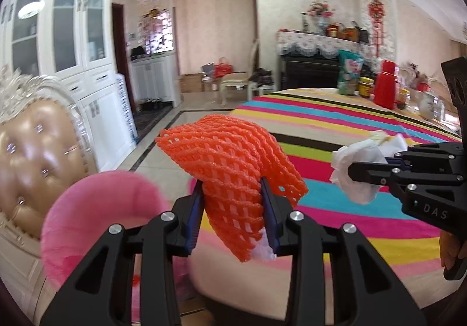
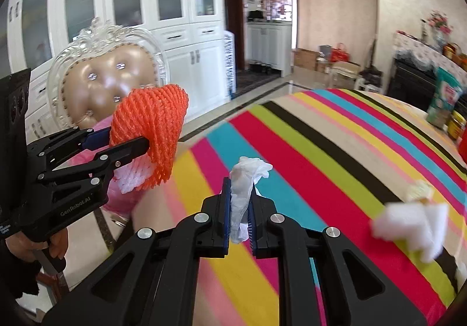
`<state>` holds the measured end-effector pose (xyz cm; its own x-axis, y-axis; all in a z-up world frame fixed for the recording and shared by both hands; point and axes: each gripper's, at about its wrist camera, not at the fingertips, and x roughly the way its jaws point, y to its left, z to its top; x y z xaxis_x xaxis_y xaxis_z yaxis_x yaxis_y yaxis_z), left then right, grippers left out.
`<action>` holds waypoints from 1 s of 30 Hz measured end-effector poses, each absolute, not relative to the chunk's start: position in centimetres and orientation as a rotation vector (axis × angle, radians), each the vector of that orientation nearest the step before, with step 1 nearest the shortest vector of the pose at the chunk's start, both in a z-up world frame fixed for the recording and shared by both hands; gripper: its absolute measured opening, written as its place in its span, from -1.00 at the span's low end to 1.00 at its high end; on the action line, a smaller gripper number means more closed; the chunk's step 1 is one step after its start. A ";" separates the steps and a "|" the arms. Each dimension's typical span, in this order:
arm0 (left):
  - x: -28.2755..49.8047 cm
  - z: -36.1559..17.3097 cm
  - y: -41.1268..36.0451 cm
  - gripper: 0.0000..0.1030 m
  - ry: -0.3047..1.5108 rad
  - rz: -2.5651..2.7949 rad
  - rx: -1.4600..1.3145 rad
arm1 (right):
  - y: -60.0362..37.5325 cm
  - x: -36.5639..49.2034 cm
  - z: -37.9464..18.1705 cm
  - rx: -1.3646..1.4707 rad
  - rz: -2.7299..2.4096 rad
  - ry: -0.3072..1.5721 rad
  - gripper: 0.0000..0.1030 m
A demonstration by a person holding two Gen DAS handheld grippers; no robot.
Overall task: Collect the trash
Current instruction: 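Carry the orange net and white tissue to the pink bin, then open both grippers over the pink bin to drop the net and tissue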
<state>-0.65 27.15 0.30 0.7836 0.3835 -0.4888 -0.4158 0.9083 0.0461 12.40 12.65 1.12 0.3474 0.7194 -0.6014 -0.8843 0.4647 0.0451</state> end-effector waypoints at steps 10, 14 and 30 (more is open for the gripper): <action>-6.0 -1.0 36.2 -0.28 0.558 0.601 -0.104 | 21.1 8.5 1.6 -0.323 1.230 0.617 -0.72; -7.5 -1.8 39.5 -0.27 0.579 0.656 -0.113 | 24.6 7.7 1.0 -0.314 1.271 0.641 -0.72; -8.7 -4.7 46.8 0.00 0.619 0.733 -0.161 | 32.4 5.9 -2.4 -0.352 1.391 0.754 -0.70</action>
